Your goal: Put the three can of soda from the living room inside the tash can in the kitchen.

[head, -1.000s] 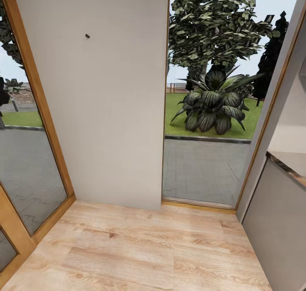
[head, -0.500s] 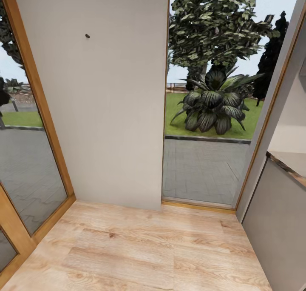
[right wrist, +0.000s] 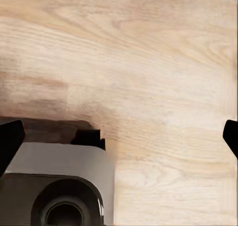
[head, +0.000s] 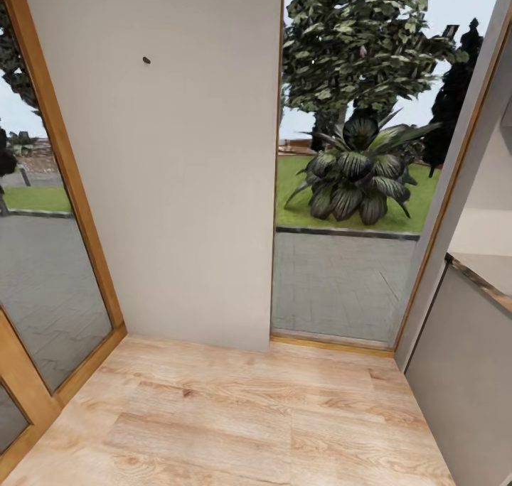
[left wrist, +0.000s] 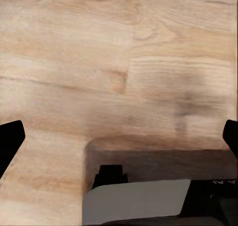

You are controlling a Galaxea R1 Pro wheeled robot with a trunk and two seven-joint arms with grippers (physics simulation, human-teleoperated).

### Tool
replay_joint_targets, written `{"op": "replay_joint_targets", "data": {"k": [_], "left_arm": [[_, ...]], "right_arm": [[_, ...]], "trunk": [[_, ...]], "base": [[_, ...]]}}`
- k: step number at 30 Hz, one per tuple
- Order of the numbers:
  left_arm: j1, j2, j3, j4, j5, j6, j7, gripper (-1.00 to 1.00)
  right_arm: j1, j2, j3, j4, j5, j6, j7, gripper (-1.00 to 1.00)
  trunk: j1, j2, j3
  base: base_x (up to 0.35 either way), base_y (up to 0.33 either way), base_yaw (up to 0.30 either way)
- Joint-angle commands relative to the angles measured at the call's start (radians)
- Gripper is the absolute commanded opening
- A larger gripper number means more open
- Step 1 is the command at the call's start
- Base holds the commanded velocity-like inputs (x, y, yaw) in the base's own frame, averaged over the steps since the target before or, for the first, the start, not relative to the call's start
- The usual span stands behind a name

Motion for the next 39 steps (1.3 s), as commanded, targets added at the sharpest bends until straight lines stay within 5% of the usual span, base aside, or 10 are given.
{"op": "replay_joint_targets", "data": {"k": [1, 4, 12, 13, 17, 20, 25, 26, 39], "left_arm": [[0.000, 0.000, 0.000, -0.033, 0.000, 0.000, 0.000, 1.00], [0.000, 0.001, 0.002, -0.201, 0.002, 0.008, -0.001, 1.00], [0.000, 0.000, 0.002, -0.443, 0.004, 0.083, -0.004, 1.00], [0.000, 0.000, 0.001, -0.508, 0.005, 0.101, -0.006, 1.00], [0.000, 0.000, 0.000, -0.536, 0.005, 0.104, -0.008, 1.00], [0.000, 0.009, 0.003, -0.554, 0.005, 0.083, -0.008, 1.00], [0.000, 0.014, 0.006, -0.554, 0.005, 0.022, -0.009, 1.00], [0.003, 0.015, 0.006, -0.562, 0.005, -0.037, -0.010, 1.00], [0.006, 0.015, 0.006, -0.548, 0.000, -0.071, -0.009, 1.00]], "right_arm": [[-0.001, -0.002, 0.000, -0.033, 0.000, -0.001, 0.000, 1.00], [-0.005, -0.008, -0.002, -0.203, -0.002, -0.004, 0.010, 1.00], [-0.006, -0.010, -0.011, -0.434, -0.005, -0.004, 0.095, 1.00], [-0.004, -0.008, -0.012, -0.562, -0.006, 0.001, 0.124, 1.00], [-0.002, -0.009, -0.013, -0.683, -0.010, 0.007, 0.134, 1.00], [0.040, -0.012, -0.024, -0.899, -0.015, 0.005, 0.142, 1.00], [0.057, -0.013, -0.059, -0.934, -0.016, -0.003, 0.146, 1.00], [0.067, -0.015, -0.086, -0.944, -0.015, -0.046, 0.149, 1.00], [0.139, -0.016, -0.101, -0.961, -0.014, -0.169, 0.151, 1.00]], "trunk": [[0.000, 0.000, 0.000], [0.000, 0.000, 0.000], [0.000, 0.000, 0.000], [0.000, 0.000, 0.000], [0.000, 0.000, 0.000], [0.000, 0.000, 0.000], [0.000, 0.000, 0.000], [0.000, 0.000, 0.000], [0.000, 0.000, 0.000]], "base": [[0.000, 0.000, 0.000], [0.000, 0.000, 0.000], [0.000, 0.000, 0.000], [0.000, 0.000, 0.000], [0.000, 0.000, 0.000], [0.000, 0.000, 0.000], [0.000, 0.000, 0.000], [0.000, 0.000, 0.000], [0.000, 0.000, 0.000]]}}
